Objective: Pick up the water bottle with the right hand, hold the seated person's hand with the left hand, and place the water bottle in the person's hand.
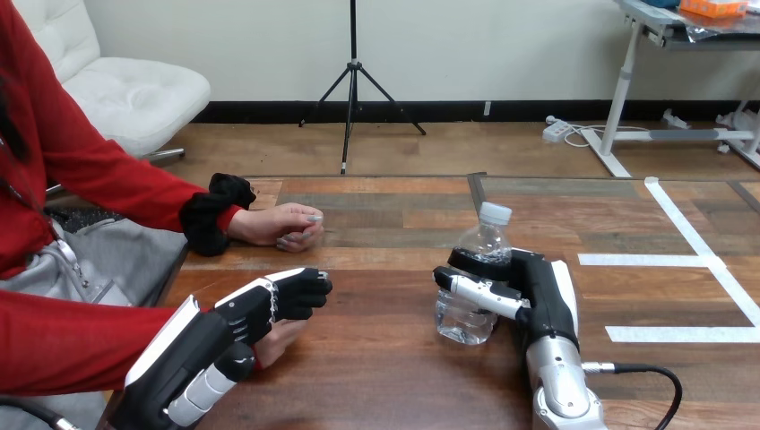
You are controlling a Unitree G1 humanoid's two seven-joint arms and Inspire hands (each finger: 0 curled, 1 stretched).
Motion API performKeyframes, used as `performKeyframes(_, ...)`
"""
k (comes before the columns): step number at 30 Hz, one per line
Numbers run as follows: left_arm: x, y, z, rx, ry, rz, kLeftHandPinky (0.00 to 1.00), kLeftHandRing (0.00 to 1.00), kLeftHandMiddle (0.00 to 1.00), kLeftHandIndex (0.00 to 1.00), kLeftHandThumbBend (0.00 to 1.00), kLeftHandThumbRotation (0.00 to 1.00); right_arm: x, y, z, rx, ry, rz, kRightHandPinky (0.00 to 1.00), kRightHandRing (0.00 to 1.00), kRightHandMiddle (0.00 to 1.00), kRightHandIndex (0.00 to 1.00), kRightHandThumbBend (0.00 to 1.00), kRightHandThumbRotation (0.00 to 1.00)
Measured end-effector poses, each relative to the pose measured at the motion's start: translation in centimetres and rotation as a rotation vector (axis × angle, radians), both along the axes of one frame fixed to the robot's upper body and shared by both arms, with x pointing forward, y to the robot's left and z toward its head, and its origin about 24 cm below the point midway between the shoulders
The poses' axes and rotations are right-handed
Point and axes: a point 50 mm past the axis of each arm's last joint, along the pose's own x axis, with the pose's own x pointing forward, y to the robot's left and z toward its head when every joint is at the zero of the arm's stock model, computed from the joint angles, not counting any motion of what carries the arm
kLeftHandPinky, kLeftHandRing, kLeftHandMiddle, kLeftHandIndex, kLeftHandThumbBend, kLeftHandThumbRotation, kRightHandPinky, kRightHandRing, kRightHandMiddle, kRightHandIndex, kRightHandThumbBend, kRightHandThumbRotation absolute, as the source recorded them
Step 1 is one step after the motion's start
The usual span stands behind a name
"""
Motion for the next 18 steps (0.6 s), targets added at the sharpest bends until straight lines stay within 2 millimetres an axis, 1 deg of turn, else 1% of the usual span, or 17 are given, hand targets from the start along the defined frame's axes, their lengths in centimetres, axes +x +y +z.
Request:
performKeyframes(14, 0.14, -0.05, 0.30, 0.018, -0.016, 0.014, 0.84, 0.85, 0.84, 0.82, 1.00, 1.00, -0.28, -0.09, -0.11, 0.012, -0.014, 0.005, 0.13, 0.18, 0.23, 0.24, 0.67, 0.00)
performKeyframes(18, 0.15, -0.05, 0.36, 0.020, -0.022, 0.019, 0.81, 0.84, 0.84, 0.82, 1.00, 1.00, -0.32, -0.07, -0.12, 0.014, -0.018, 0.010, 0.13, 0.18, 0.22, 0.24, 0.67, 0.00)
